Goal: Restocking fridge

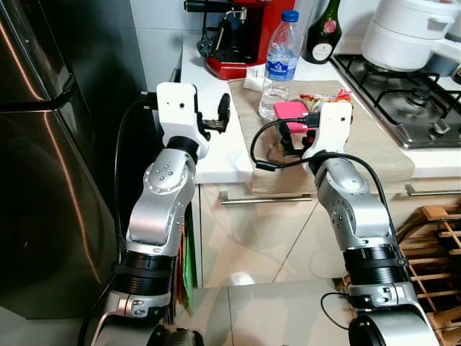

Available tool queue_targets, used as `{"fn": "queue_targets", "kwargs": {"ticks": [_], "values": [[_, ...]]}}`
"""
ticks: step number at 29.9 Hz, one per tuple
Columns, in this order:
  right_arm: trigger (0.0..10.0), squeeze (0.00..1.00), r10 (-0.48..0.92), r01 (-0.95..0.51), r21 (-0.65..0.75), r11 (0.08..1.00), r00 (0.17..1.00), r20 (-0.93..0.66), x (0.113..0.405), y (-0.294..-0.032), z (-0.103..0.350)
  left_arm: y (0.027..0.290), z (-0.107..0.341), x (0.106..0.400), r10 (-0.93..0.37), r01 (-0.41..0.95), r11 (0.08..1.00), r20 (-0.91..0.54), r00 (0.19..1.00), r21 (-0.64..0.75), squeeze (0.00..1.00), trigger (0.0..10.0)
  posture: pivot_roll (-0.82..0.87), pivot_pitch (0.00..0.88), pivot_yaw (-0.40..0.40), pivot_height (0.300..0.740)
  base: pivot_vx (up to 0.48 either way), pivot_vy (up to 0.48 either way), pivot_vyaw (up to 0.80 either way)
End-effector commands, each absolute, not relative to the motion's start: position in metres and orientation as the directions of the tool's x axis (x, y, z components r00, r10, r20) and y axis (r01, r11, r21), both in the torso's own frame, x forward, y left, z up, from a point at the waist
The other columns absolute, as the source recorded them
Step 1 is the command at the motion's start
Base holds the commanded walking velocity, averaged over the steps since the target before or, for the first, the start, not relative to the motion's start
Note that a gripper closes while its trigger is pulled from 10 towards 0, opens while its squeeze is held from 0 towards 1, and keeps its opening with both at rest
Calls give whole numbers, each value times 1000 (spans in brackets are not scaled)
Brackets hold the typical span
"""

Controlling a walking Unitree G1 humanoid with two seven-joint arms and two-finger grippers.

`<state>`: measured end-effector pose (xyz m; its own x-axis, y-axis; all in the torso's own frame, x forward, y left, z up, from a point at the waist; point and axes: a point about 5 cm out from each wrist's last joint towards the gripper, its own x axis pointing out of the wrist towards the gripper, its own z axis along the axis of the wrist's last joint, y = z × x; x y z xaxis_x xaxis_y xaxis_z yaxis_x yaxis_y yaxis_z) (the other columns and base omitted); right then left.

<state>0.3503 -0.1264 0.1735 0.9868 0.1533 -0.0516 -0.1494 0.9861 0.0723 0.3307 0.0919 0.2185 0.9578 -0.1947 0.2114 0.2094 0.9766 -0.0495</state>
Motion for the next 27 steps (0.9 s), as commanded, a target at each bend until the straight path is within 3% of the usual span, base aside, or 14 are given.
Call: {"fn": "queue_targets", "kwargs": {"ticks": [1,9,10,11,25,26,27], "values": [[10000,0,141,-134,103,986,988,-65,354,-129,176,92,221,331,-191,205,977,211,959,-48,0,10000,-5,0,-32,740,0,0,0],[10000,0,143,-135,98,986,986,-82,354,-129,173,92,220,331,-188,202,978,205,961,-50,0,10000,-7,0,-30,740,0,0,0],[10000,698,140,-132,96,987,986,-86,354,-130,172,92,220,331,-188,202,978,204,961,-50,0,10000,-7,0,-30,740,0,0,0],[10000,1000,136,-128,96,987,987,-87,354,-130,172,92,220,332,-188,202,978,204,961,-50,0,10000,-7,0,-30,740,0,0,0],[10000,1000,113,-105,85,991,988,-106,354,-131,167,91,219,332,-190,203,978,197,962,-48,0,10000,-10,0,-29,740,0,0,0],[6980,1000,109,-101,82,992,988,-112,354,-132,166,91,219,332,-190,204,978,196,962,-48,0,10000,-10,0,-29,740,0,0,0],[6980,1000,108,-99,81,992,988,-115,355,-133,165,91,219,332,-191,204,978,196,962,-49,0,10000,-10,0,-30,740,0,0,0]]}}
